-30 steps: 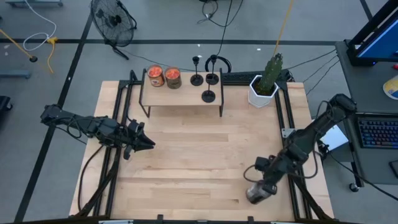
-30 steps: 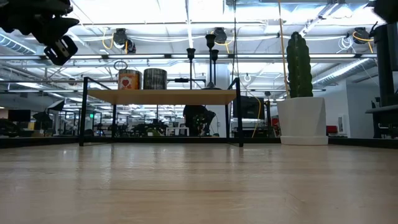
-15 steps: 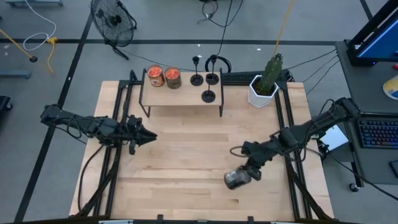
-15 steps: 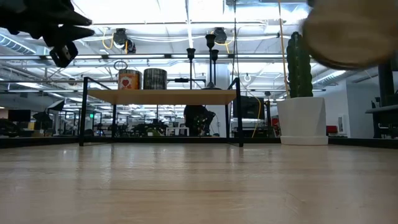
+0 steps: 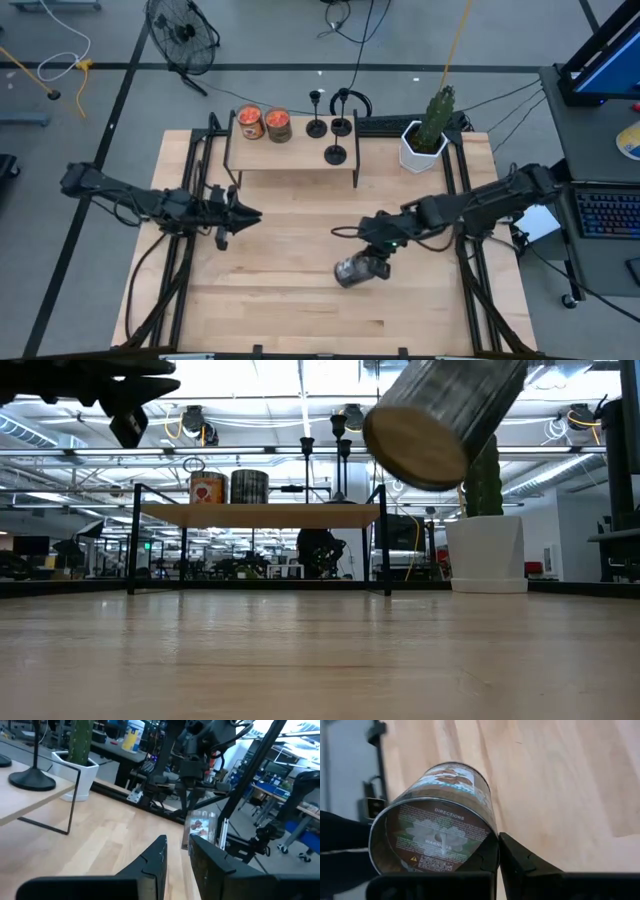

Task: Pick & Place candle stick holders
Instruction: Put the brown scented candle can on the shelf

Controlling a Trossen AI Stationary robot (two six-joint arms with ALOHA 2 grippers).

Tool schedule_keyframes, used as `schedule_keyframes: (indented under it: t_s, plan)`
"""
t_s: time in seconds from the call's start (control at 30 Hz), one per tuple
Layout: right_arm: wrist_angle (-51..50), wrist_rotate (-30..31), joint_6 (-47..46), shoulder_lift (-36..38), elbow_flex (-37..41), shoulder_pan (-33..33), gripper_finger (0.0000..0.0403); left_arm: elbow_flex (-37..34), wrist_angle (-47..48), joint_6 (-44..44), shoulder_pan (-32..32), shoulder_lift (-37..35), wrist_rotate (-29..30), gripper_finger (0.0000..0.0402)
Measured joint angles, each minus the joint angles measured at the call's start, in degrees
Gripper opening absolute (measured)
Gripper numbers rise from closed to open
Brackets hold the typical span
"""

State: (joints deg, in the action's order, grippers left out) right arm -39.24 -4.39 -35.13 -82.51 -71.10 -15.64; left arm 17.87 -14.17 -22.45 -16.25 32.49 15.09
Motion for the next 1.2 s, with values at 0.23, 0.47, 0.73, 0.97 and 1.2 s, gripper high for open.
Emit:
schedule_keyframes:
  t_s: [0.23, 0.47, 0.73, 0.97, 1.2]
  plan:
    - [-9.81, 1.72, 8.86, -6.83, -9.04, 3.86, 0.0, 0.0, -8.85, -0.16, 0.0, 7.96, 0.0, 0.0088]
    - [-11.21, 7.74, 18.02, -10.87, -14.71, 6.7, 0.0, 1.74, -16.1, -1.78, -0.02, 15.5, 1.4, 0.0088]
    - [-7.37, 12.12, 27.92, -11.36, -17.66, 8.51, 0.0, 8.27, -15.88, -1.82, -0.02, 21.71, 2.23, 0.0088]
    - [-7.74, 12.32, 35.71, -11.36, -21.76, 11.39, 0.0, 10.91, -11.01, -2.05, -0.87, 22.01, 3.19, 0.0088]
    - [-5.34, 13.77, 41.55, -11.33, -26.48, 14.65, 0.0, 10.91, -8.34, -3.02, -3.05, 21.85, 8.17, 0.0088]
